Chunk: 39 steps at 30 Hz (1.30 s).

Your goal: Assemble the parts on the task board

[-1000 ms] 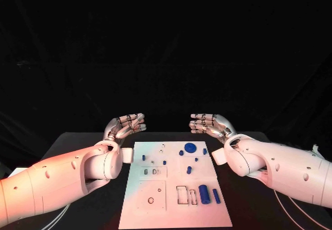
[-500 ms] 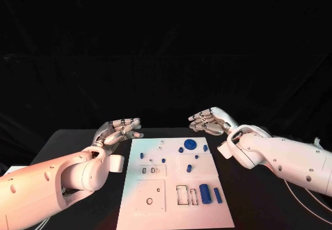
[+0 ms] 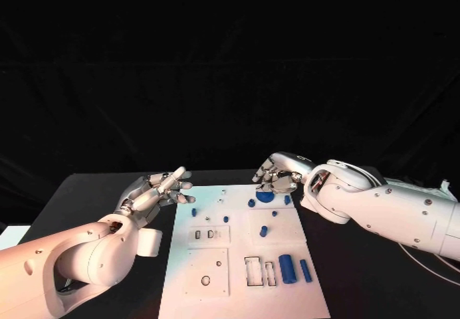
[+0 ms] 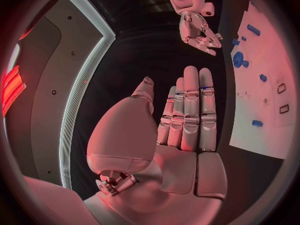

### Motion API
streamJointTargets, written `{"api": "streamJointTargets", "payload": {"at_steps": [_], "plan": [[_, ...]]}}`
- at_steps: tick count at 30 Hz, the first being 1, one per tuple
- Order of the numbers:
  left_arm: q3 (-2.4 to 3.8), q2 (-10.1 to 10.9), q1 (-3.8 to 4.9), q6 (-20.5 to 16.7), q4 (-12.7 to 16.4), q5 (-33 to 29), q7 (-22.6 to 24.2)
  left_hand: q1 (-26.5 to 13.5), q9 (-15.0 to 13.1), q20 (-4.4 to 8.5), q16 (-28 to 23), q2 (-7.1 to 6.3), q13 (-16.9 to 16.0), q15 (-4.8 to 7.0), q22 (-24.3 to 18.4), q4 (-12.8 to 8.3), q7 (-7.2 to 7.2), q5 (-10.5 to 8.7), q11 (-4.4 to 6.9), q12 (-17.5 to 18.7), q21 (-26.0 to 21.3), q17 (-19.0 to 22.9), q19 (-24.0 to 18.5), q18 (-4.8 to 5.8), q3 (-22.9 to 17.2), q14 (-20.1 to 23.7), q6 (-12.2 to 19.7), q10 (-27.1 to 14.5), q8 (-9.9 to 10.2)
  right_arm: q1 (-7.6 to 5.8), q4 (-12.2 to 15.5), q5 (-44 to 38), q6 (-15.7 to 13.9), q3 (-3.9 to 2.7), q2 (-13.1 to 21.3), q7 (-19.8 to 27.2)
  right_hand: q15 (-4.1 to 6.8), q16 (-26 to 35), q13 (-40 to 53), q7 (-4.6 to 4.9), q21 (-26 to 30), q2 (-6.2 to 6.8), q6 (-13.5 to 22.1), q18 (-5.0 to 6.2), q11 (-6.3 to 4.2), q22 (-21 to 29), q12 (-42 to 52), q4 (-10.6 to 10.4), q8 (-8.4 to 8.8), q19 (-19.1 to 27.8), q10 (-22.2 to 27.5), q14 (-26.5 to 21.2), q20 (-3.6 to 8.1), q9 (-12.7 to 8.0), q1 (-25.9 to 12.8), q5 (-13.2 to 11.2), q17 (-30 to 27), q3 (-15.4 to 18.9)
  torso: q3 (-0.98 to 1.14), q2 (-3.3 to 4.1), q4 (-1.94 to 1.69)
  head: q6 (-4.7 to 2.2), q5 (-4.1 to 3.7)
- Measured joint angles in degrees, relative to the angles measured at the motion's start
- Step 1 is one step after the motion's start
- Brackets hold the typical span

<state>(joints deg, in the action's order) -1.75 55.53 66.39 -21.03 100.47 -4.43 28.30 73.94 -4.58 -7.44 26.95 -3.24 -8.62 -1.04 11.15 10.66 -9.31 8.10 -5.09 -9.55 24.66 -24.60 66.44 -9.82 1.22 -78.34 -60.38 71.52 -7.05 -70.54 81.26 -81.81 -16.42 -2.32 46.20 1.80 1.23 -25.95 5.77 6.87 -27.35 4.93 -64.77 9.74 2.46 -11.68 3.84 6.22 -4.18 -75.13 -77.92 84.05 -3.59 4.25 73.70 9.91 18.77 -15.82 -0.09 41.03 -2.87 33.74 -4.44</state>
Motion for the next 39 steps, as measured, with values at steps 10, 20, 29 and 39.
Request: {"api": "streamJointTargets", "payload": {"at_steps": [10,20,29,39], "plan": [[0.19,1.5,0.61,0.8,3.7,-0.1,-0.4,0.6,-0.3,0.00,6.1,1.39,-1.8,0.01,1.6,-1.2,-0.30,0.00,-0.15,-0.7,2.6,-5.9,0.0,0.00,2.3,1.5,0.7,-1.8,0.0,-0.88,1.0,-10.3,4.1,-0.02,-0.3,-4.1,0.42,-26.8,-1.6,-0.20,-19.4,1.81,0.2,-0.94,0.34,-18.9,-0.2,-3.5,0.23,-3.9,4.6,0.0,0.40,-0.1,0.9,-1.1,22.7,-3.5,0.36,2.09,-0.99,-0.77,-0.91],[0.22,2.1,1.00,1.0,4.9,-0.1,-0.7,1.0,-0.4,0.00,7.5,1.92,-2.2,-0.12,2.0,-1.4,-0.09,0.00,-0.21,-0.8,3.1,-7.3,0.0,0.00,2.8,2.4,0.9,-2.2,0.0,-1.13,1.0,-14.9,7.1,-0.05,-1.4,-5.9,0.42,-42.2,-2.0,-0.01,-36.1,3.75,0.4,-2.69,0.84,-38.0,-0.1,-6.4,0.23,-4.0,6.8,0.0,-0.24,-0.1,1.8,-1.3,38.5,-6.1,0.71,3.10,-1.58,-0.91,-1.36],[0.22,2.6,1.15,1.0,5.1,-0.1,-1.0,1.1,-0.5,-0.01,7.6,1.95,-2.3,0.01,2.1,-1.5,-0.09,0.00,-0.21,-0.8,3.3,-7.5,0.0,0.00,2.9,2.7,0.9,-2.2,0.0,-1.13,0.2,-17.5,9.5,-0.05,-2.2,-6.9,0.42,-43.4,-2.0,-0.21,-38.2,4.04,0.6,-2.69,1.14,-40.1,-0.1,-7.5,0.23,-3.3,7.5,0.0,-0.94,-0.1,2.1,-1.3,39.5,-6.4,0.89,3.61,-1.87,-0.83,-1.55],[0.23,2.6,1.24,1.0,5.0,-0.1,-1.2,1.1,-0.5,0.10,7.7,2.22,-2.3,-0.08,2.1,-1.6,-0.09,0.00,-0.21,-0.9,3.3,-7.7,-0.1,0.01,3.0,3.0,0.9,-2.2,0.0,-1.12,-0.6,-19.0,11.3,-0.01,-3.0,-7.6,0.42,-44.0,-2.1,-0.03,-38.8,4.04,0.8,-2.69,1.25,-40.6,-0.1,-8.1,0.23,-3.1,8.0,0.0,-1.15,-0.1,2.1,-1.5,39.9,-6.5,0.90,3.93,-2.14,-0.63,-1.84]]}}
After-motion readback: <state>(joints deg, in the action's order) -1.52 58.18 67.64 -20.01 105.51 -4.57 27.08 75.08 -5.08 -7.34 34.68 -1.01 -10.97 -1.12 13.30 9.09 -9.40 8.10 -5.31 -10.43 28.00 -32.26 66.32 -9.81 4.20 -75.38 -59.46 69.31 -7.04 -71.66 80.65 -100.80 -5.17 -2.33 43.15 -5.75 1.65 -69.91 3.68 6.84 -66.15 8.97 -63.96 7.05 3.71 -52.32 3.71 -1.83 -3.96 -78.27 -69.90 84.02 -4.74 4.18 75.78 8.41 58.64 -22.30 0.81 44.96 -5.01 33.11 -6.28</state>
